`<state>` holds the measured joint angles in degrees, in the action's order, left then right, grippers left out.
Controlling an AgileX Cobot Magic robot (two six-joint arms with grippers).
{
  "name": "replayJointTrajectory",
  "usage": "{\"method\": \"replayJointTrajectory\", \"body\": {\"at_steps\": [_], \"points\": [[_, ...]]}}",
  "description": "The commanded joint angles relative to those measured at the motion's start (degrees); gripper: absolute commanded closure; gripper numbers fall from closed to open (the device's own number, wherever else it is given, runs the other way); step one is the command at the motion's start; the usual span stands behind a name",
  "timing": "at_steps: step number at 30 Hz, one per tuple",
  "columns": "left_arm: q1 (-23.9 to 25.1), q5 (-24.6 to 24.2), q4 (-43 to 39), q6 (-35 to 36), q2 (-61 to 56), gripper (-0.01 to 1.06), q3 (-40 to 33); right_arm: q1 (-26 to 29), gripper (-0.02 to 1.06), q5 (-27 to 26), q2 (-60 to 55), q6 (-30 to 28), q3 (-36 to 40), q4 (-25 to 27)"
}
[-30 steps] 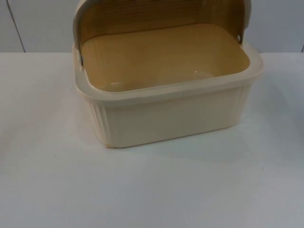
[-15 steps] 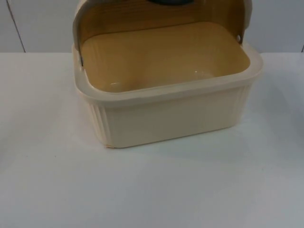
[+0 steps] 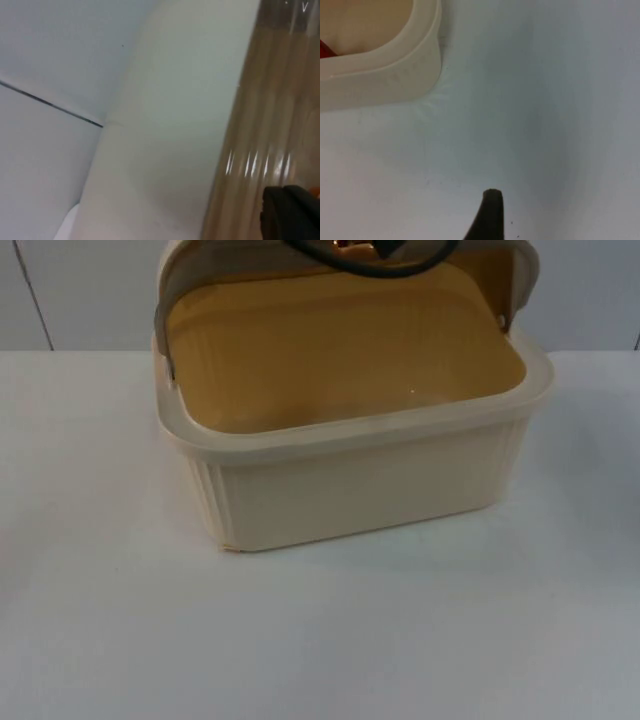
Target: Open the box lid with the left hand, place the block into the box with the right hand, then close the box lid with the left hand.
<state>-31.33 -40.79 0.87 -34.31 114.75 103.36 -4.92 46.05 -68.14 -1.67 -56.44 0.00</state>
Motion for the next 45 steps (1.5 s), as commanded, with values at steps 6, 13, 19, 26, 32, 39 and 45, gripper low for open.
{"method": "replayJointTrajectory", "body": {"at_steps": [6, 13, 19, 26, 32, 39, 45], "points": [[-1.89, -6.58, -2.78, 0.94, 0.16, 1.05, -2.04, 0.41, 0.32, -0.86, 0.42, -0.55, 0.13, 0.00], [-5.46, -3.42, -11.82, 11.44, 0.16, 1.05, -5.65, 0.41, 0.32, -0.86, 0.42, -0.55, 0.13, 0.00], [-7.00, 0.34, -13.62, 15.77, 0.16, 1.05, -10.15, 0.41, 0.32, -0.86, 0.42, -0.55, 0.13, 0.00], [-7.00, 3.05, -13.86, 19.44, 0.16, 1.05, -13.35, 0.41, 0.32, -0.86, 0.42, -0.55, 0.13, 0.00], [-8.78, 1.02, -13.46, 19.94, -0.71, 1.05, -13.35, 0.41, 0.32, -0.86, 0.42, -0.55, 0.13, 0.00], [-13.37, -3.07, -13.12, 21.37, -5.19, 1.05, -13.35, 0.41, 0.32, -0.86, 0.42, -0.55, 0.13, 0.00], [-13.65, -7.11, -12.93, 24.98, -12.72, 1.05, -13.35, 0.41, 0.32, -0.86, 0.42, -0.55, 0.13, 0.00]]}}
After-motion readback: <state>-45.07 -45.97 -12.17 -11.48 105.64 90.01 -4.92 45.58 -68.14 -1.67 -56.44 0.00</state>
